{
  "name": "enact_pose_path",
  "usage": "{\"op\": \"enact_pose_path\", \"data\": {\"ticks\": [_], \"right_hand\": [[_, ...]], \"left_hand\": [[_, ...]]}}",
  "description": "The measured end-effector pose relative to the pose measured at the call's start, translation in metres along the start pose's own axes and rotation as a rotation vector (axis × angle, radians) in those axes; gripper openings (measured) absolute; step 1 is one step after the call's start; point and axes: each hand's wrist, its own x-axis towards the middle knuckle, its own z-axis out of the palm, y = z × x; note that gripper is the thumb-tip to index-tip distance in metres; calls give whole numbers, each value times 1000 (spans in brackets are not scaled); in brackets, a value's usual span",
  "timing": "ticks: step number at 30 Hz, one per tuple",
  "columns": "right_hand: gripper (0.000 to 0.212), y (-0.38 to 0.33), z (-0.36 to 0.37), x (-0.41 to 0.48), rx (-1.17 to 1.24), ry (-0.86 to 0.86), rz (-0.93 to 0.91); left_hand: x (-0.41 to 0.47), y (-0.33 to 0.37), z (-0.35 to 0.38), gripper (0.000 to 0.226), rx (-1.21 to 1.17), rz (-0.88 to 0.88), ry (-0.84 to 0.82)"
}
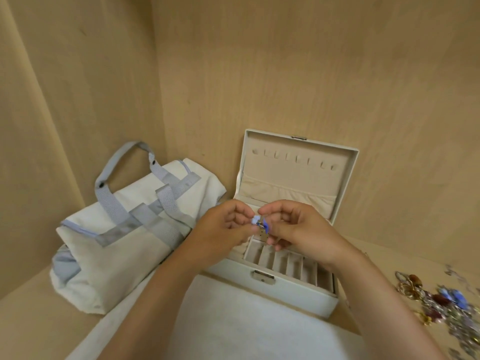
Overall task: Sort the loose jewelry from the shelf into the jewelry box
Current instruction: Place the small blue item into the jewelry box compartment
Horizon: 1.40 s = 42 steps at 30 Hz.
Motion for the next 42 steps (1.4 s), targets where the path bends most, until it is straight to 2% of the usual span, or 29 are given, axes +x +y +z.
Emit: {"op": "enact_pose_path", "data": {"ticks": [3,5,7,13,17,21,27,31,34,36,39,42], "right_hand": [[26,-2,2,-2,-161,-35,-32],[19,-1,1,0,-200,-4,-34],[11,0,1,1,-185,39,-36],[12,-4,7,-1,-55,15,34],[14,-6,9,-2,42,32,43],[10,-7,14,-2,35,135,-32],[19,-7,10,-4,8,49,-4],[13,0,0,-2,-185,2,-28],[18,2,0,0,-448,-27,-113],[21,3,2,2,-541,-29,-171],[19,8,5,5,-676,-91,-213],[23,11,7,5,-843,-167,-173]], "left_hand": [[0,3,2,16,-7,11,27],[-1,4,0,15,-20,11,44],[-2,5,-4,14,7,11,21],[-8,5,-8,17,86,43,-7],[-10,10,-6,4,51,14,71],[-11,14,-2,5,-56,-40,70],[-13,16,-3,9,-15,-30,44],[-17,12,-11,4,237,-42,-99],[-18,8,-17,10,475,35,-6],[-17,4,-19,12,558,85,41],[-14,-5,-19,12,705,160,1],[-13,-11,-16,10,790,200,-34]]}}
